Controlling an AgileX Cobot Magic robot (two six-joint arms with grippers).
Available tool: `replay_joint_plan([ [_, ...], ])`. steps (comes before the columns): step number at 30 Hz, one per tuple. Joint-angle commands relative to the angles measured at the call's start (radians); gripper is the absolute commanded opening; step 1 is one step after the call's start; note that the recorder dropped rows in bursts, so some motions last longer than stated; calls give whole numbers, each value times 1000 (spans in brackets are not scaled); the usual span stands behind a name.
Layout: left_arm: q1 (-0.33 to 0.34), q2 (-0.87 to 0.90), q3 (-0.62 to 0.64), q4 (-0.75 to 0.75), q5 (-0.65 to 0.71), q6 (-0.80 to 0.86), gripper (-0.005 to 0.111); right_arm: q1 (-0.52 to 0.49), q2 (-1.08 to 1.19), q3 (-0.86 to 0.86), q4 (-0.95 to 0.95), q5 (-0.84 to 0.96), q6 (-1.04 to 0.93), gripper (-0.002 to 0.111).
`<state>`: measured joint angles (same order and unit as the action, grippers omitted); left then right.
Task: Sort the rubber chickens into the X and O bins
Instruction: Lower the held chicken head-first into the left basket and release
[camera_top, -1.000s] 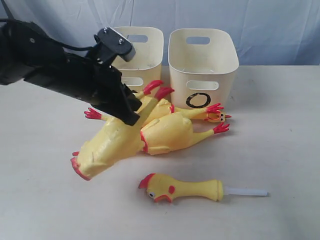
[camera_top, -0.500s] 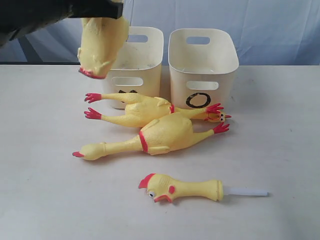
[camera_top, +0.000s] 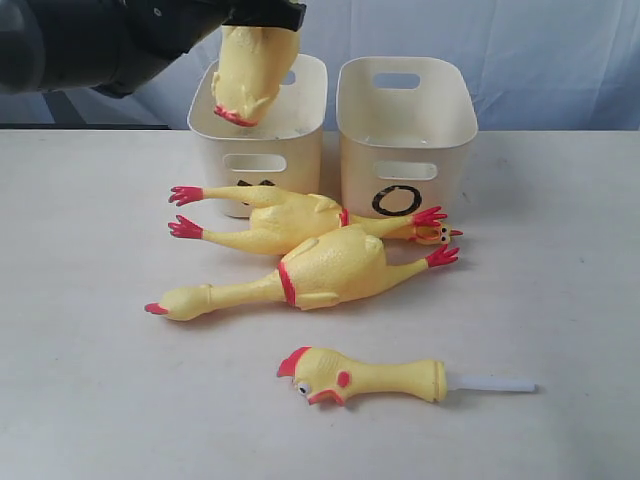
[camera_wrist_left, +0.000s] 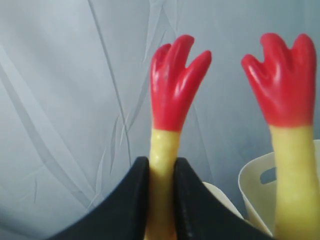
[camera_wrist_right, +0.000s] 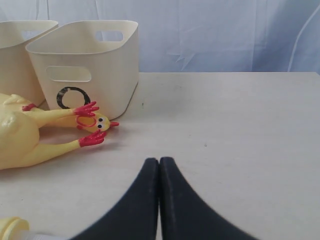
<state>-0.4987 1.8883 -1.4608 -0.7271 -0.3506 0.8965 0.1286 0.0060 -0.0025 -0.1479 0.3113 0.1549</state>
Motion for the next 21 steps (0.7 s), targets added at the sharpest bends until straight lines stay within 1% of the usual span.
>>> replay_joint_plan([
  [1,8,50,-74,7,-47,-28,0,3,-6,2,0,-6,-1,0],
  [2,21,62,-97,7,-39,-81,0,3,-6,2,0,-6,-1,0],
  [4,42,74,-116,7,-17,-119,0,3,-6,2,0,-6,-1,0],
  [8,84,99,-154,7,64,-140,0,3,-6,2,0,-6,-1,0],
  [10,94,109,-168,7,65,-141,0,3,-6,2,0,-6,-1,0],
  [13,99,123,-189,7,61,-141,0,3,-6,2,0,-6,-1,0],
  [18,99,185,-238,56,121,-141,0,3,-6,2,0,-6,-1,0],
  [21,99,217,-255,56,122,-141,0,3,-6,2,0,-6,-1,0],
])
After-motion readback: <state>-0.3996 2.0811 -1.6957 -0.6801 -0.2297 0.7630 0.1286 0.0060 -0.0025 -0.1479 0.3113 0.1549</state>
